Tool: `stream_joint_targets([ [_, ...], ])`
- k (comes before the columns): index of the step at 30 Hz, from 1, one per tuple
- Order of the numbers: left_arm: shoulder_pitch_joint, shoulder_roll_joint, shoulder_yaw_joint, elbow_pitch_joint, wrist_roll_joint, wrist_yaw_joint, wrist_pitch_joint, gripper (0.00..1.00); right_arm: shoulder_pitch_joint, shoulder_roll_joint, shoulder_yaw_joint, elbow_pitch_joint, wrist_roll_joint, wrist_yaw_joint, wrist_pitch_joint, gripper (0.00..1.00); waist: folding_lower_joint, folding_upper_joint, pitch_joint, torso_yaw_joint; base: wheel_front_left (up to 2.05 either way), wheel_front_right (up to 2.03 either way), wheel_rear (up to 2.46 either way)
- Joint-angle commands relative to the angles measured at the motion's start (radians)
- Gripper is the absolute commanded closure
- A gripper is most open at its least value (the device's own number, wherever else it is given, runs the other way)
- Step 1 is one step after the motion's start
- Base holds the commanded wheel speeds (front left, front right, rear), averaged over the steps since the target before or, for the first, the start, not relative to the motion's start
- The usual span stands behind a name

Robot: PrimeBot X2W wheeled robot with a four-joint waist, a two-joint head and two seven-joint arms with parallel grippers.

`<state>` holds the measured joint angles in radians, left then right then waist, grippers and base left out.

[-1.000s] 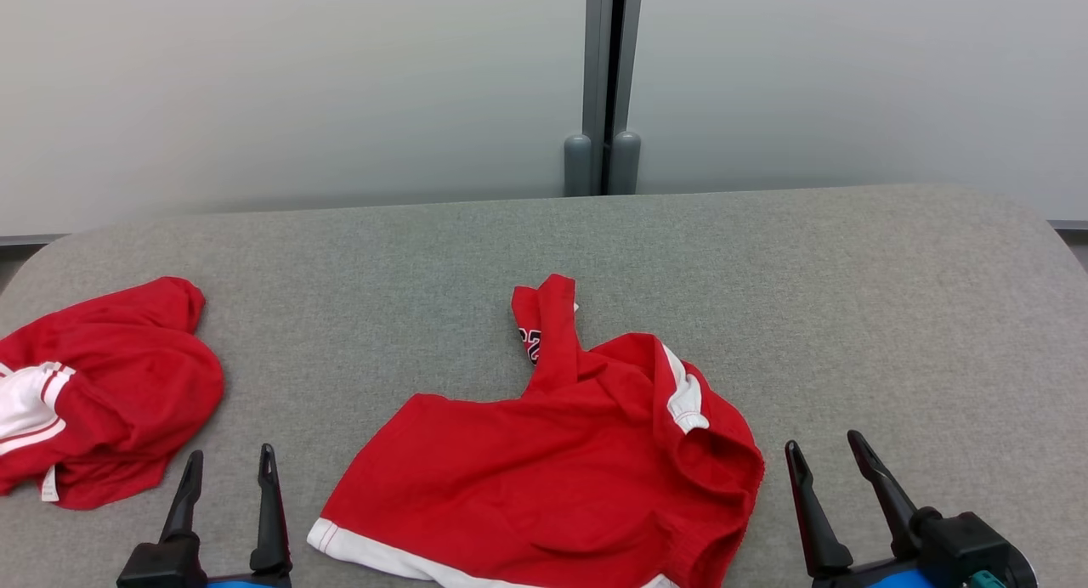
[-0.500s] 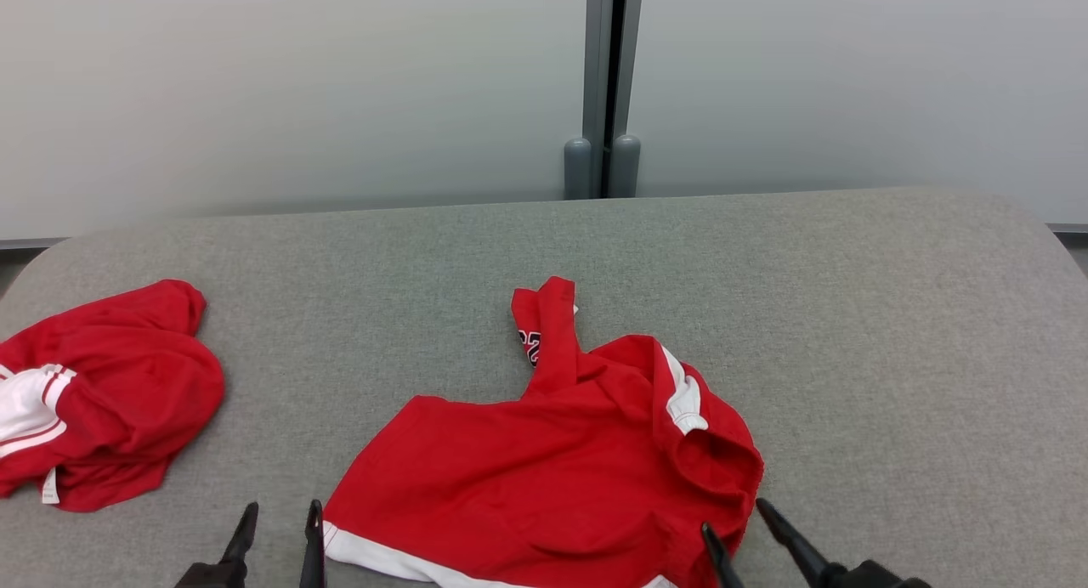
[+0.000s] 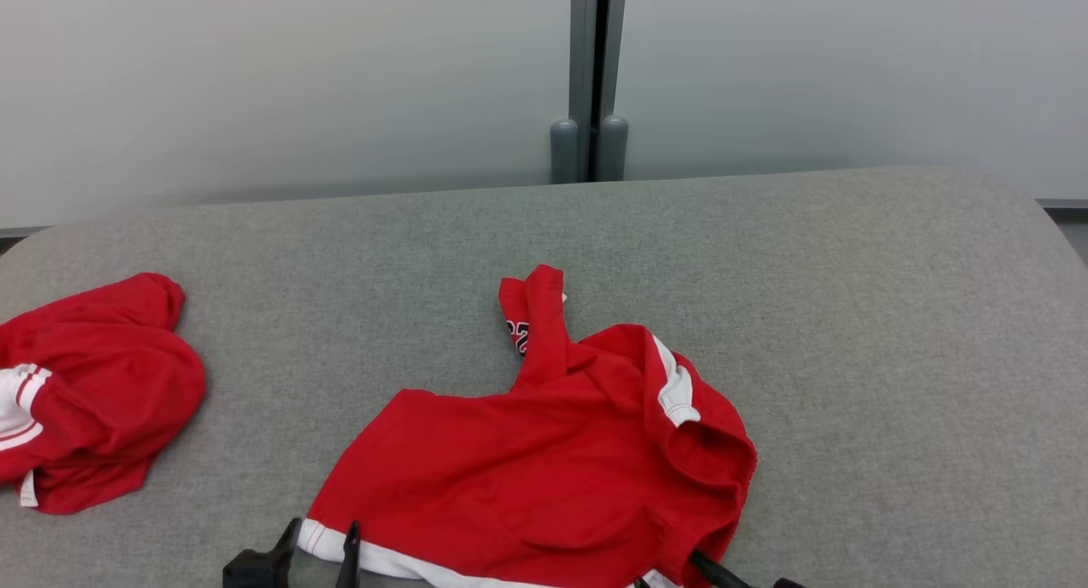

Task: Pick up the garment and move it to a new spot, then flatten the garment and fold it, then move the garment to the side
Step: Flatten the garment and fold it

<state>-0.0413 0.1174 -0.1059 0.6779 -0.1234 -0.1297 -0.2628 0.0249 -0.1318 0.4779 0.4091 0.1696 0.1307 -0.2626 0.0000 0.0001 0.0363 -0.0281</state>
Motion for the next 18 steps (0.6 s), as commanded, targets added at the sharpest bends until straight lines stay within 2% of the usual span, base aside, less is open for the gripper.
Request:
stream_joint_targets([
  [1,-0.036,0.001,-0.012,0.023,-0.011,-0.001,-0.003,0.00,-0.030,0.003,0.012,0.016,0.010,0.000,-0.003,0.00,0.0000,-0.0001,0.007,-0.001,0.00,0.00,0.00],
  [7,-0.096,0.016,-0.034,0.122,-0.027,0.003,-0.003,0.00,-0.080,0.004,0.055,0.058,0.024,0.000,-0.003,0.00,0.0000,-0.0001,0.023,-0.013,0.00,0.00,0.00],
  [12,-0.109,0.019,-0.016,0.146,-0.020,0.031,-0.003,0.00,-0.094,0.007,0.067,0.076,0.033,0.000,-0.003,0.00,0.0000,-0.0001,0.033,-0.019,0.00,0.00,0.00],
  [18,-0.092,0.017,-0.017,0.174,-0.014,0.032,0.001,0.00,-0.087,0.011,0.079,0.090,0.044,0.000,-0.003,0.00,0.0000,-0.0001,0.034,-0.021,0.00,0.00,0.00],
])
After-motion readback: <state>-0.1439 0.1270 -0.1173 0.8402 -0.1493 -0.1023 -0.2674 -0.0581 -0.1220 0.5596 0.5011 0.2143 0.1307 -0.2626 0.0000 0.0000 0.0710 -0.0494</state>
